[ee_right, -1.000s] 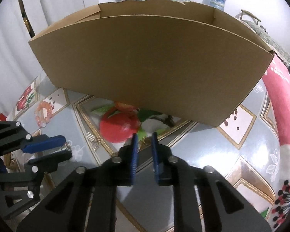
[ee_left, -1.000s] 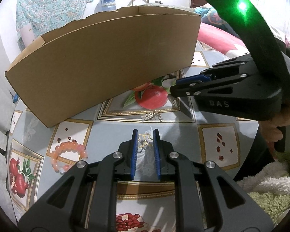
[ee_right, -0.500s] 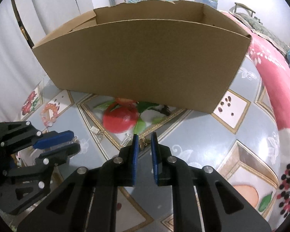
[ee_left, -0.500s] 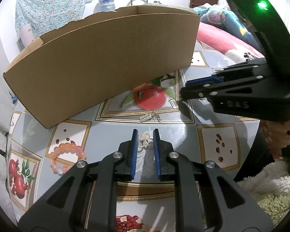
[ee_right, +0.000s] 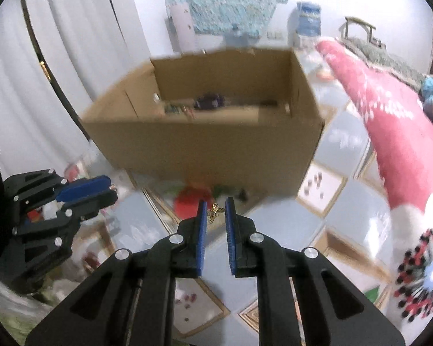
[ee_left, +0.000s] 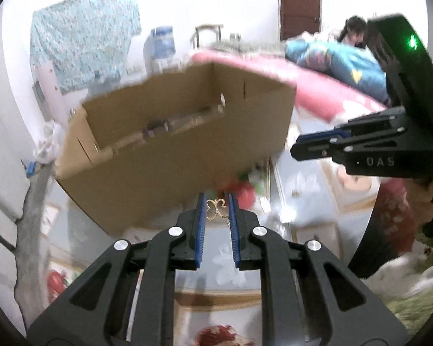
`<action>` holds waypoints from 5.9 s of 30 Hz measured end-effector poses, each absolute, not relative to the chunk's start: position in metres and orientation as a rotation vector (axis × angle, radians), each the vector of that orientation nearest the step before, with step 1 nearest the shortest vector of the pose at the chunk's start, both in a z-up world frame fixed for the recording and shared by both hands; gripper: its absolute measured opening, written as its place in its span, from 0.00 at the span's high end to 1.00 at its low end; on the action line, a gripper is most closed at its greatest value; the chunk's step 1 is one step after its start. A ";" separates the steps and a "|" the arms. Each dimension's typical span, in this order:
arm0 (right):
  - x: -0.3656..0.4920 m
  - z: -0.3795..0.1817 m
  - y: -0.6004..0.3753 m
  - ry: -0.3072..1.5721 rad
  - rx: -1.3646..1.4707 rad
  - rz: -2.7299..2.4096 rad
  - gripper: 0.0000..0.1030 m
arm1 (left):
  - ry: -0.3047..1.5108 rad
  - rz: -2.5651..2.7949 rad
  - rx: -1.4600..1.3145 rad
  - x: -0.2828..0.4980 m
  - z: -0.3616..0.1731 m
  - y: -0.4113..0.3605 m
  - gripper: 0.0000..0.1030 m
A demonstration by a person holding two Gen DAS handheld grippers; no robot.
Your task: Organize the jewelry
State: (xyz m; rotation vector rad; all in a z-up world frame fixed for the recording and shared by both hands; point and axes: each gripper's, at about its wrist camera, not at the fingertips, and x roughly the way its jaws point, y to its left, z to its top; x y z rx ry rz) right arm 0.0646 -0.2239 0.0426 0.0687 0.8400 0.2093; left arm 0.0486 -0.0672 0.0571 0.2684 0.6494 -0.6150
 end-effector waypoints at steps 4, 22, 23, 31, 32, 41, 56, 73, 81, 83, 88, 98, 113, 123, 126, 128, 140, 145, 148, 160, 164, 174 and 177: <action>0.074 0.086 -0.223 0.733 0.053 0.268 0.87 | 0.558 -0.649 0.231 0.058 0.100 -0.058 0.86; 0.261 0.074 -0.242 1.065 0.138 0.424 0.87 | 1.138 -0.702 -0.139 0.253 0.054 -0.100 0.86; 0.271 0.068 -0.241 1.095 0.120 0.421 0.87 | 1.160 -0.697 -0.159 0.255 0.047 -0.100 0.86; 0.298 0.050 -0.241 1.166 0.092 0.409 0.87 | 1.244 -0.656 -0.216 0.269 0.023 -0.108 0.86; 0.300 0.050 -0.241 1.164 0.094 0.417 0.87 | 1.244 -0.654 -0.219 0.270 0.024 -0.108 0.86; 0.298 0.063 -0.255 1.097 0.144 0.415 0.86 | 1.277 -0.629 -0.243 0.277 0.022 -0.105 0.73; 0.248 0.122 -0.303 0.919 0.216 0.353 0.64 | 1.126 -0.649 -0.276 0.263 0.047 -0.092 0.64; 0.086 0.087 -0.305 0.852 0.250 0.314 0.52 | 0.798 -0.585 -0.118 0.113 0.100 0.006 0.22; 0.057 0.006 -0.283 1.023 0.314 0.259 0.52 | 0.928 -0.558 -0.025 0.089 0.042 -0.016 0.21; 0.054 -0.009 -0.277 1.044 0.324 0.246 0.52 | 0.938 -0.553 0.040 0.084 0.030 -0.030 0.21; 0.051 -0.022 -0.260 1.027 0.232 0.152 0.52 | 0.902 -0.525 0.263 0.066 0.008 -0.073 0.21; 0.055 -0.025 -0.262 0.986 0.230 0.100 0.52 | 0.849 -0.492 0.487 0.041 -0.015 -0.113 0.19; 0.057 -0.027 -0.252 1.000 0.227 0.127 0.52 | 0.858 -0.459 0.351 0.043 -0.028 -0.092 0.08; 0.058 -0.026 -0.253 1.002 0.205 0.127 0.59 | 0.909 -0.487 0.246 0.053 -0.033 -0.073 0.07; 0.060 -0.026 -0.252 1.005 0.187 0.140 0.63 | 0.910 -0.485 0.244 0.054 -0.033 -0.066 0.07; 0.062 -0.028 -0.250 1.011 0.173 0.146 0.67 | 0.910 -0.484 0.246 0.054 -0.033 -0.065 0.07; 0.069 -0.032 -0.228 1.017 0.008 0.147 0.81 | 0.912 -0.485 0.250 0.050 -0.032 -0.069 0.07; 0.070 -0.031 -0.220 1.012 -0.061 0.143 0.95 | 0.911 -0.485 0.250 0.050 -0.031 -0.072 0.07; 0.068 -0.027 -0.222 1.000 -0.046 0.152 0.97 | 0.912 -0.486 0.251 0.050 -0.031 -0.071 0.07; 0.068 0.004 -0.268 0.905 0.319 0.204 0.97 | 0.908 -0.493 0.252 0.051 -0.031 -0.074 0.07; 0.068 0.004 -0.268 0.904 0.312 0.194 0.97 | 0.908 -0.496 0.252 0.052 -0.030 -0.075 0.07; 0.067 -0.023 -0.266 1.011 0.320 0.192 0.79 | 0.903 -0.488 0.257 0.053 -0.029 -0.078 0.07; 0.061 -0.024 -0.260 1.019 0.261 0.179 0.71 | 0.891 -0.484 0.264 0.054 -0.027 -0.079 0.07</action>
